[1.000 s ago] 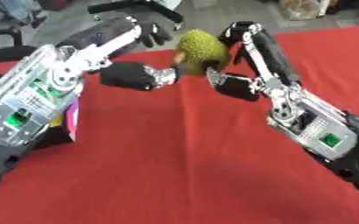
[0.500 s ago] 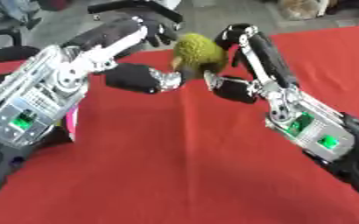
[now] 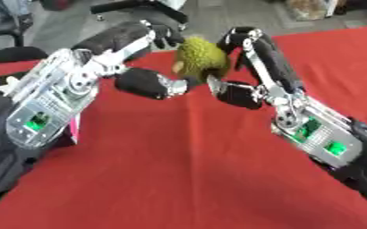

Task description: Pick up the objects with one hand, pass them to the other hand, and then place them into the box on the other side of the table.

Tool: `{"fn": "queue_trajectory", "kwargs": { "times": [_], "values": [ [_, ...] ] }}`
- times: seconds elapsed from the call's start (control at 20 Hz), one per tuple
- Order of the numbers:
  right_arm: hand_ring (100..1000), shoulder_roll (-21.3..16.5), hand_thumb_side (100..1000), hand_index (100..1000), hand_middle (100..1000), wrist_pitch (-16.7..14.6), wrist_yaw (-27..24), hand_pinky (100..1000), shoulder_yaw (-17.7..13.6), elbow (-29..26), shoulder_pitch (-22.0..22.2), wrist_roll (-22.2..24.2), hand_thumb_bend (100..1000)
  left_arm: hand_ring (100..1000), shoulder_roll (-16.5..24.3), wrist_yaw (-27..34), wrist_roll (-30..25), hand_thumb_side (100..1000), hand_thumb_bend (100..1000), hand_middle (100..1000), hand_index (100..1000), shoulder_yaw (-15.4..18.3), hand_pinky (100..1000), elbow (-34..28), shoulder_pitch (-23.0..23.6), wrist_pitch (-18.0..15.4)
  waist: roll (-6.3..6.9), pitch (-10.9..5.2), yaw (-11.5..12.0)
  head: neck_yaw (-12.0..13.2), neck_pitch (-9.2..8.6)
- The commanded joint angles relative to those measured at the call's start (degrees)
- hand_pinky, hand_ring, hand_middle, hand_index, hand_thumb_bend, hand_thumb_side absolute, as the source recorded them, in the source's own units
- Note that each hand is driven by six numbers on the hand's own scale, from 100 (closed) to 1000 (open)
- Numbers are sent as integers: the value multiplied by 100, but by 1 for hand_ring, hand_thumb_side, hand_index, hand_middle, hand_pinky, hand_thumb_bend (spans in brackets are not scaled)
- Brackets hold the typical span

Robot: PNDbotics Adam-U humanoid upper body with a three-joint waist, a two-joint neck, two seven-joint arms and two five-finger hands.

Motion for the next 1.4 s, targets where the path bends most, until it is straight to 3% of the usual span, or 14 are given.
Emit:
{"fn": "queue_trajectory", "kwargs": {
  "times": [0.05,0.6,0.9,1.05,1.1,1.4],
  "values": [
    [602,-41,100,522,535,-114,46,400,-23,-85,-122,8,100,800,2,-134,81,627,467,770,884,80,868,24,-82,-36,29,19,-1,22,-9],
    [598,-8,100,522,535,-528,69,404,23,-85,-128,90,100,798,-114,-402,307,578,451,768,885,145,866,239,-32,-74,26,46,-24,33,-9],
    [596,2,100,522,535,-651,68,404,29,-85,-127,110,100,783,-173,-250,490,550,336,740,855,148,860,316,1,-98,29,62,-44,39,-9],
    [596,1,100,522,535,-646,67,403,31,-85,-129,104,100,771,-184,-84,613,466,208,710,807,142,856,323,7,-94,38,66,-46,37,-9],
    [596,1,100,522,535,-642,67,403,33,-85,-129,103,100,754,-192,0,668,395,102,669,741,143,852,318,9,-95,38,68,-47,34,-9],
    [595,5,100,522,537,-595,94,400,45,-85,-121,118,100,646,-218,711,1024,198,100,535,562,97,842,287,10,-245,44,80,-52,28,-9]
  ]
}}
